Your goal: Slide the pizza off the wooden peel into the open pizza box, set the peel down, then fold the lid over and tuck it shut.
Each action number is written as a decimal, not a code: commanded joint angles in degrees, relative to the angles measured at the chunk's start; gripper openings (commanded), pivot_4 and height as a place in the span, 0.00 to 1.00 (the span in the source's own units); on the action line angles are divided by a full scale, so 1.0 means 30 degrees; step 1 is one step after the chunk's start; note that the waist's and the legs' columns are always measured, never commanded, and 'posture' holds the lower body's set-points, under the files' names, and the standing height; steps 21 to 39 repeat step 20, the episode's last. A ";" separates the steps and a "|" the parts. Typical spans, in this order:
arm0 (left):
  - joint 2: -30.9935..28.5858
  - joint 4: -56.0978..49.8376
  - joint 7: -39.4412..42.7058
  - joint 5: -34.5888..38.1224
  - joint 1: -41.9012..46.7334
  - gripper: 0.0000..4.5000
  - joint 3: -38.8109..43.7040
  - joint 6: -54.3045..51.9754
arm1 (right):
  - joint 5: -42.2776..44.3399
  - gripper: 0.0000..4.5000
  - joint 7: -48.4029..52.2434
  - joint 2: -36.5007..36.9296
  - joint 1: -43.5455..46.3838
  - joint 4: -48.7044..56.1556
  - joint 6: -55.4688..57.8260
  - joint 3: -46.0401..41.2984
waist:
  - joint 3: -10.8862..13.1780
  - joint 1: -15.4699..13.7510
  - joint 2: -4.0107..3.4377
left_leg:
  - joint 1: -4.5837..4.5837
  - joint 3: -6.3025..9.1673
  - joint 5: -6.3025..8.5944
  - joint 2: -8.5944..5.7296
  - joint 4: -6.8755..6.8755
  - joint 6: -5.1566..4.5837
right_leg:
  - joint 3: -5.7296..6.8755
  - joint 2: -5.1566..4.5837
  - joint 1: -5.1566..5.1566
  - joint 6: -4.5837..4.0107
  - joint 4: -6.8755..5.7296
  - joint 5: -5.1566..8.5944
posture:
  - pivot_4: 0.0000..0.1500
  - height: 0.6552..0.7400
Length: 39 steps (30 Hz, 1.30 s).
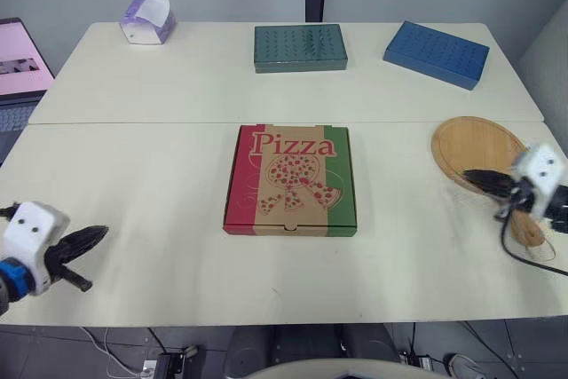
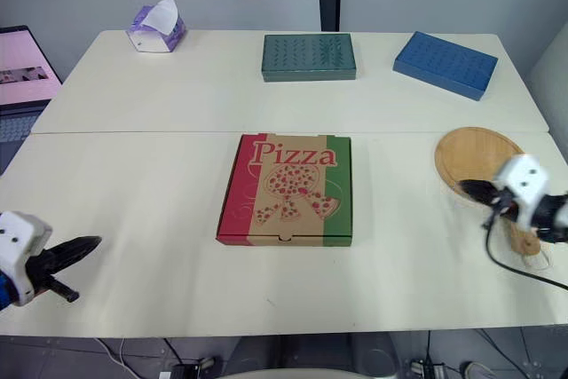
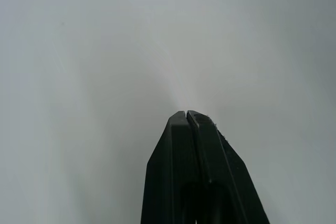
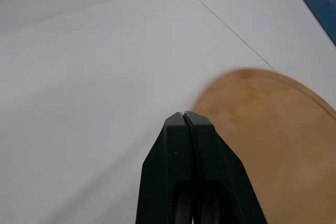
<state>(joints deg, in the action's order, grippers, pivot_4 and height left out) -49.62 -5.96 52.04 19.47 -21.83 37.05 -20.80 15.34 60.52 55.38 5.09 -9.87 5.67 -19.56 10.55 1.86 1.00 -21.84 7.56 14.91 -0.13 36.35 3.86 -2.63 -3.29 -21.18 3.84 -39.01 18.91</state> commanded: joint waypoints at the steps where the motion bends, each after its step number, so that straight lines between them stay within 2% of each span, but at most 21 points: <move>1: -0.0297 0.0510 0.0006 0.0276 0.0705 0.00 0.0568 0.0207 | -0.0331 0.01 -0.0006 0.0434 0.0574 -0.2079 -0.1721 -0.0502 | 0.0000 0.0011 0.0000 | 0.0009 -0.0004 0.0000 0.0004 0.0000 0.0000 | -0.0002 0.0002 0.0007 -0.0001 0.0000 0.0000 | 1.00 1.00; 6: -0.0451 0.0716 0.0182 0.0289 0.1263 0.00 0.0232 0.0005 | -0.0991 0.01 -0.0092 0.0808 0.1688 -0.4956 -0.3107 -0.0097 | 0.0004 0.0039 -0.0006 | 0.0005 -0.0027 0.0000 -0.0003 -0.0001 0.0001 | -0.0025 -0.0001 -0.0002 0.0000 0.0003 -0.0001 | 1.00 1.00; 10: -0.0778 0.0811 0.0576 0.0385 0.1515 0.00 0.0080 -0.0556 | -0.1171 0.01 0.0197 0.0953 0.1996 -0.5736 -0.3556 0.0137 | 0.0007 0.0052 -0.0012 | 0.0009 -0.0022 0.0000 0.0003 -0.0006 0.0002 | -0.0019 0.0001 -0.0003 -0.0001 -0.0002 -0.0001 | 1.00 1.00; 39: -0.1272 0.1383 0.1072 0.0284 0.2218 0.00 -0.0243 -0.1059 | -0.1313 0.01 0.0100 0.0799 0.1760 -0.5998 -0.3867 0.0230 | 0.0011 0.0061 -0.0020 | 0.0008 -0.0025 -0.0001 0.0000 -0.0007 0.0002 | -0.0022 0.0001 -0.0002 -0.0001 -0.0002 -0.0001 | 1.00 1.00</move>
